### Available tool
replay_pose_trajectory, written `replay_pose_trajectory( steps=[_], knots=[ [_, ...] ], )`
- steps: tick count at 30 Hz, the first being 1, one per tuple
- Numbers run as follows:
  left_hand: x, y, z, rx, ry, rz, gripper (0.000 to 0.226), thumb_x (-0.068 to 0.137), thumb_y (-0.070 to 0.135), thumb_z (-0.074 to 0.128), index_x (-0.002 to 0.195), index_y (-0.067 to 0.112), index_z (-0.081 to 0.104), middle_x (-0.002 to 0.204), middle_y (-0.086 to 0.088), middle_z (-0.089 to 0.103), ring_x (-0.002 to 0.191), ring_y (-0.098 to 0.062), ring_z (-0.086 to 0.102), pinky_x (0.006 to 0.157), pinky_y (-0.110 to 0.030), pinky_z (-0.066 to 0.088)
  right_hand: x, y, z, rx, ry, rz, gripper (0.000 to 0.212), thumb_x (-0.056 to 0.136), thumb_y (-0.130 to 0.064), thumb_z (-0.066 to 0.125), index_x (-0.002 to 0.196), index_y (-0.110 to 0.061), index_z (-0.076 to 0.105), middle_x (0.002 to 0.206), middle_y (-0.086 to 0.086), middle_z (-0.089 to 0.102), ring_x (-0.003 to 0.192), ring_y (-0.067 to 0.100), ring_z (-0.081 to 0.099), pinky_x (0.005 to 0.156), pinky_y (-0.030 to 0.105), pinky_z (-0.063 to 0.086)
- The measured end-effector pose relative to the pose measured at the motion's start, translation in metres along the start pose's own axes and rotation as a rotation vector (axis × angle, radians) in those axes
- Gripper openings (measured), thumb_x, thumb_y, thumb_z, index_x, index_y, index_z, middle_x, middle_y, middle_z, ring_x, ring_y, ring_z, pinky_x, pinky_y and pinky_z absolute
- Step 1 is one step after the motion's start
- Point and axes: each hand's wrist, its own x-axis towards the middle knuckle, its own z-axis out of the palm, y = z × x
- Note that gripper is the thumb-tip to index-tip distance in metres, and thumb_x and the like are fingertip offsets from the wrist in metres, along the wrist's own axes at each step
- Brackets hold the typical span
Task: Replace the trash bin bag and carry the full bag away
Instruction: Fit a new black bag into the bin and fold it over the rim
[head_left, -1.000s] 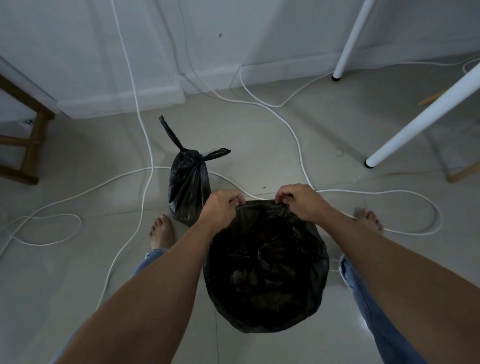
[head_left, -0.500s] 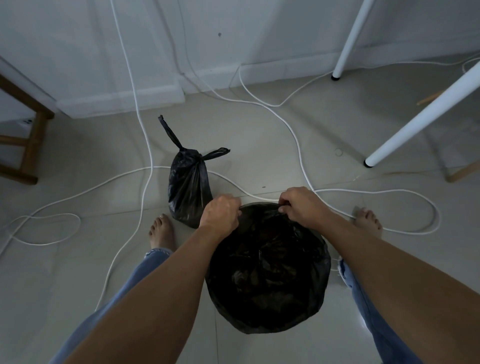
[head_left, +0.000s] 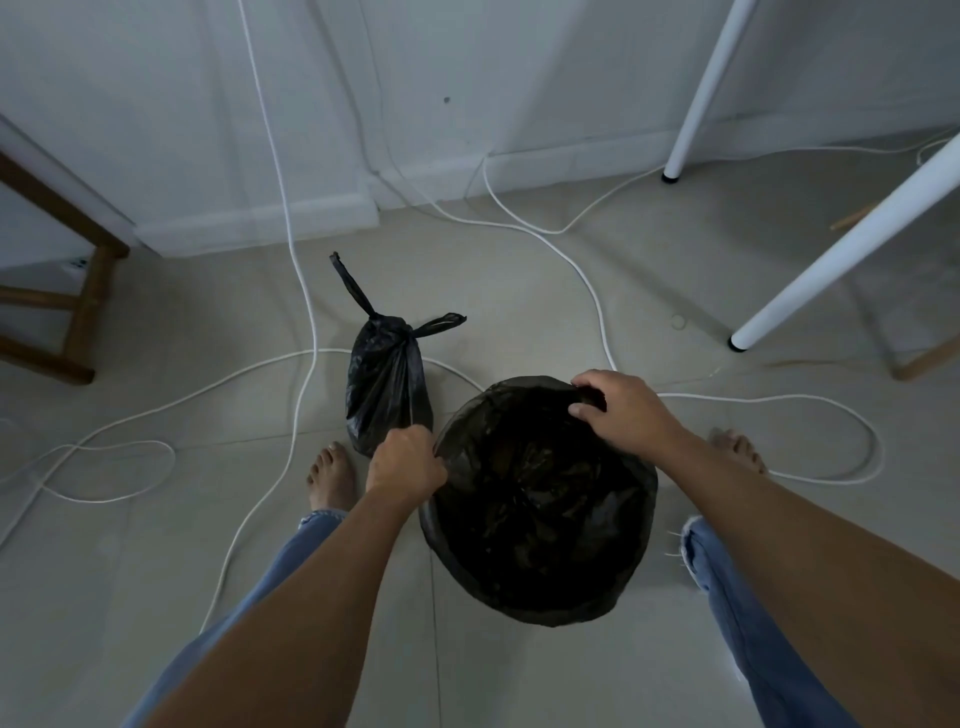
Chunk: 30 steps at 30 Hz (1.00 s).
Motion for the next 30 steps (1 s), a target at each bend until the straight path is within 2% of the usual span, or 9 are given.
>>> replay_pose_trajectory(
  steps=[2,5,8,14,18,20,25,28,30],
  knots=[
    [0.001,-0.002,-0.001,-0.002,-0.049,0.001,0.028,0.087,0.035,0.067,0.083,0.009,0.059,0.098,-0.017,0.066,0.101,-0.038,0.066,0.076,-0.039,0.052,0.001,-0.002,0.001,0.000,0.013,0.002,0.035,0.086,-0.029,0.064,0.119,-0.017,0.062,0.115,0.003,0.067,0.108,0.022,0.060,0.094,0.034,0.046],
    [0.004,0.001,-0.006,-0.045,0.047,0.018,0.041,0.088,0.050,0.067,0.102,0.011,0.065,0.102,-0.008,0.065,0.101,-0.030,0.064,0.080,-0.036,0.052,0.005,-0.004,0.002,0.003,0.046,0.000,0.036,0.086,-0.029,0.064,0.119,-0.015,0.062,0.115,0.005,0.066,0.110,0.023,0.058,0.096,0.036,0.045],
    [0.014,0.013,-0.011,-0.137,0.172,0.147,0.040,0.090,0.041,0.069,0.118,0.012,0.068,0.111,-0.009,0.064,0.105,-0.028,0.063,0.089,-0.038,0.054,0.011,-0.006,0.005,-0.012,0.078,0.002,0.036,0.087,-0.029,0.064,0.119,-0.013,0.063,0.116,0.005,0.064,0.112,0.024,0.056,0.097,0.035,0.043],
    [0.034,0.047,-0.015,-0.176,0.167,0.203,0.038,0.094,0.027,0.068,0.128,0.012,0.066,0.119,-0.008,0.067,0.113,-0.025,0.062,0.099,-0.037,0.050,0.022,-0.015,0.009,-0.067,-0.011,-0.028,0.032,0.089,-0.023,0.061,0.119,-0.011,0.063,0.114,0.009,0.064,0.108,0.027,0.057,0.092,0.034,0.044],
    [0.036,0.053,-0.009,-0.161,0.100,0.151,0.035,0.094,0.023,0.068,0.128,0.016,0.067,0.121,-0.008,0.071,0.116,-0.027,0.064,0.102,-0.039,0.052,0.019,-0.011,0.011,-0.123,-0.043,-0.004,0.025,0.086,-0.011,0.061,0.111,-0.013,0.067,0.108,0.010,0.066,0.101,0.030,0.061,0.085,0.033,0.047],
    [0.032,0.052,-0.005,-0.148,0.076,0.144,0.033,0.093,0.022,0.068,0.125,0.017,0.069,0.120,-0.007,0.072,0.115,-0.028,0.065,0.102,-0.038,0.052,0.013,-0.008,0.011,-0.131,-0.077,0.014,0.026,0.084,-0.011,0.062,0.109,-0.016,0.067,0.109,0.009,0.067,0.100,0.029,0.062,0.085,0.032,0.049],
    [0.019,0.047,0.002,-0.099,0.009,0.177,0.033,0.090,0.022,0.071,0.123,0.020,0.069,0.115,-0.004,0.072,0.113,-0.026,0.065,0.100,-0.038,0.052,0.001,-0.006,0.011,-0.127,-0.195,0.055,0.032,0.074,-0.021,0.072,0.106,-0.021,0.068,0.105,0.005,0.070,0.098,0.023,0.064,0.081,0.025,0.047],
    [0.013,0.047,0.003,-0.097,0.032,0.243,0.039,0.088,0.028,0.075,0.125,0.020,0.067,0.114,-0.003,0.068,0.110,-0.023,0.063,0.096,-0.036,0.052,-0.002,-0.011,0.010,-0.068,-0.179,0.037,0.040,0.072,-0.030,0.077,0.109,-0.020,0.066,0.103,-0.003,0.067,0.092,0.016,0.061,0.081,0.026,0.047],
    [0.012,0.050,0.004,-0.115,0.045,0.267,0.036,0.088,0.028,0.074,0.123,0.020,0.070,0.112,-0.003,0.066,0.108,-0.021,0.063,0.093,-0.034,0.051,-0.001,-0.014,0.011,-0.051,-0.148,0.000,0.037,0.073,-0.032,0.077,0.106,-0.019,0.067,0.100,-0.002,0.065,0.089,0.016,0.060,0.081,0.027,0.047]
  ],
)
